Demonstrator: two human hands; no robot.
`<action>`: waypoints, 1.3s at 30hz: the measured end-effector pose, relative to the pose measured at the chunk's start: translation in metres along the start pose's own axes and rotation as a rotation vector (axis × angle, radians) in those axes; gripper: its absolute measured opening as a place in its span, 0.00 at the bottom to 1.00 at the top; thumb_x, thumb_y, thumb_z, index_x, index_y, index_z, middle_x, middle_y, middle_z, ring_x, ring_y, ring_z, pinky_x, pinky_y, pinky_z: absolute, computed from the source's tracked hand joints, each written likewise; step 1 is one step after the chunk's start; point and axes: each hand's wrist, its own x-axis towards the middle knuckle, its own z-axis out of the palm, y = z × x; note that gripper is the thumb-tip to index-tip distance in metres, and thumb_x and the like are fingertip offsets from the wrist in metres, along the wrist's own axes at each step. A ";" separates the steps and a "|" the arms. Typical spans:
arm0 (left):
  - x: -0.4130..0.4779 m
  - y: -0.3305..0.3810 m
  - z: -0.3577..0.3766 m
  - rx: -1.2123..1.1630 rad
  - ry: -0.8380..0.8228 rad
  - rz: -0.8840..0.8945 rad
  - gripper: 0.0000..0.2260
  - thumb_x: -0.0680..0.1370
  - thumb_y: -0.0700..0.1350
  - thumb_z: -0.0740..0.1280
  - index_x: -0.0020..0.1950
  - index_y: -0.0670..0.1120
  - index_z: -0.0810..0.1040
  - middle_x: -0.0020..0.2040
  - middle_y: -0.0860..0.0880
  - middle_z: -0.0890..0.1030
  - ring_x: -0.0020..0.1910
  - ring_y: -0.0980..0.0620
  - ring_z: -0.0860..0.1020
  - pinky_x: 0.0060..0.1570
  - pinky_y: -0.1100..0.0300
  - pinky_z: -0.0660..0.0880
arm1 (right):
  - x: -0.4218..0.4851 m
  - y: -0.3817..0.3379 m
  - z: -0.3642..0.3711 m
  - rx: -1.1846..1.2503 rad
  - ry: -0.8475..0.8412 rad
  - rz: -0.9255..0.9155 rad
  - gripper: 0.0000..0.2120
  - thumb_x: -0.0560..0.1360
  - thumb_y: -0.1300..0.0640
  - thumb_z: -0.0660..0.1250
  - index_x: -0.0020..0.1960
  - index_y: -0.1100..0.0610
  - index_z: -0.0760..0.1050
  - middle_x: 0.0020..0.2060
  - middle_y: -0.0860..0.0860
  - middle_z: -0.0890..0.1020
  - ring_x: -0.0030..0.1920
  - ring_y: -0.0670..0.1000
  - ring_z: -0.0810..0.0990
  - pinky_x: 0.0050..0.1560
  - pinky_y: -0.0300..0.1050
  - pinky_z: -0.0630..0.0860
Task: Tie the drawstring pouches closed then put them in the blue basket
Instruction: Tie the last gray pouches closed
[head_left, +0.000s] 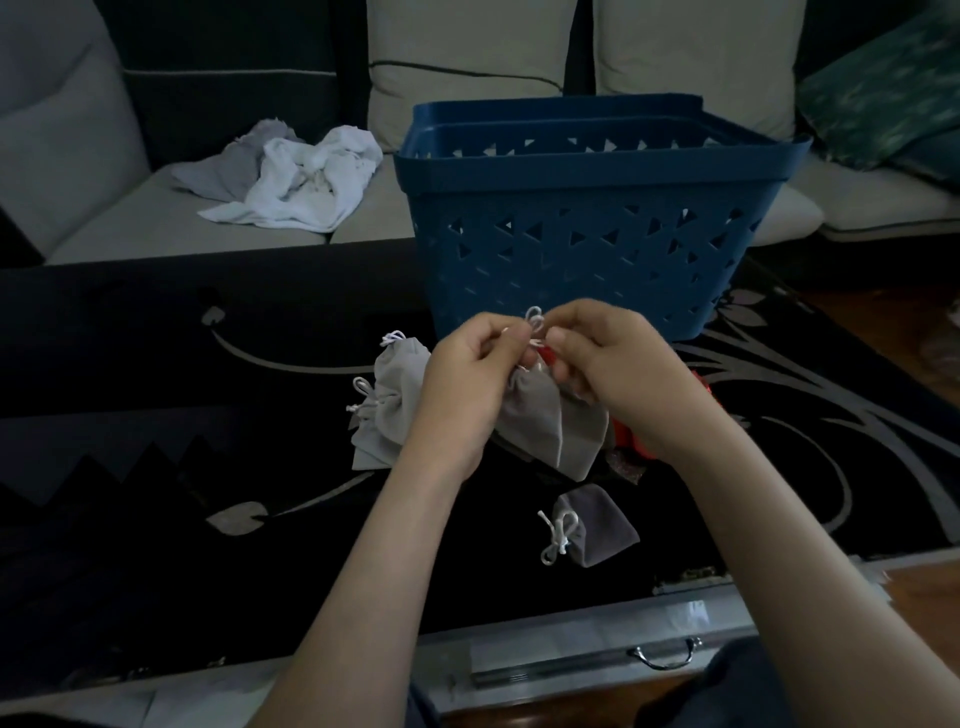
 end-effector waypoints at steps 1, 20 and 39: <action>0.001 -0.001 0.000 -0.041 0.008 -0.015 0.09 0.79 0.41 0.65 0.39 0.48 0.80 0.34 0.49 0.79 0.39 0.49 0.77 0.48 0.54 0.74 | -0.001 0.000 0.001 -0.032 -0.035 -0.006 0.07 0.78 0.59 0.62 0.50 0.55 0.79 0.29 0.48 0.77 0.30 0.42 0.73 0.38 0.38 0.70; 0.004 0.004 -0.011 -0.404 -0.114 -0.233 0.15 0.81 0.43 0.59 0.37 0.43 0.80 0.31 0.49 0.80 0.34 0.55 0.78 0.43 0.61 0.77 | -0.008 -0.013 0.010 0.436 -0.189 0.204 0.09 0.77 0.61 0.64 0.38 0.57 0.75 0.30 0.50 0.75 0.31 0.46 0.71 0.33 0.37 0.67; -0.003 0.019 -0.019 0.939 -0.002 0.306 0.03 0.76 0.40 0.68 0.47 0.42 0.77 0.34 0.59 0.67 0.38 0.56 0.68 0.37 0.67 0.63 | 0.003 0.000 0.019 -0.363 0.035 -0.282 0.05 0.75 0.62 0.63 0.42 0.60 0.76 0.35 0.46 0.74 0.36 0.42 0.71 0.39 0.27 0.65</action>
